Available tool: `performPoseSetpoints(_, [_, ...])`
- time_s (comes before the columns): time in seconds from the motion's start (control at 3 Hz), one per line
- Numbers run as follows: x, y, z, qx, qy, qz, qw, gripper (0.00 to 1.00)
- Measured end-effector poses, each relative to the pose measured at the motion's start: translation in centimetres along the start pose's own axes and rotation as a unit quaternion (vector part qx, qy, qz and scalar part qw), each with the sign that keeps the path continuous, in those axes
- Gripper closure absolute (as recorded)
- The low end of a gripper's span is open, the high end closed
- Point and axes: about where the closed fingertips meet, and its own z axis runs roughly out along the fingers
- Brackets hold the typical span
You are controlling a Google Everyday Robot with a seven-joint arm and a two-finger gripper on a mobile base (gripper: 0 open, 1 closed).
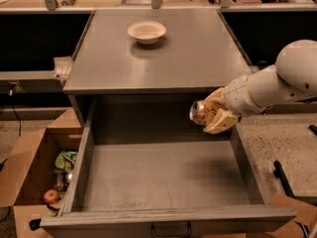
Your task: Pick orange can from top drawer and place on counter
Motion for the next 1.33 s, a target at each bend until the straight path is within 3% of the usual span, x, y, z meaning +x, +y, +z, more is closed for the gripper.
performPoseSetpoints(0.33, [-2.5, -3.4, -1.5, 0.006, -0.012, 0.02, 0.9997, 1.0])
performPoseSetpoints(0.67, [-5.2, -8.9, -3.9, 0.026, -0.008, 0.047, 0.9985, 1.0])
performPoseSetpoints(1.0, [-5.7, -14.0, -3.6, 0.047, 0.005, 0.097, 0.9942, 1.0])
performPoseSetpoints(1.33, [-4.1, -17.9, -1.4, 0.066, 0.024, 0.15, 0.9862, 1.0])
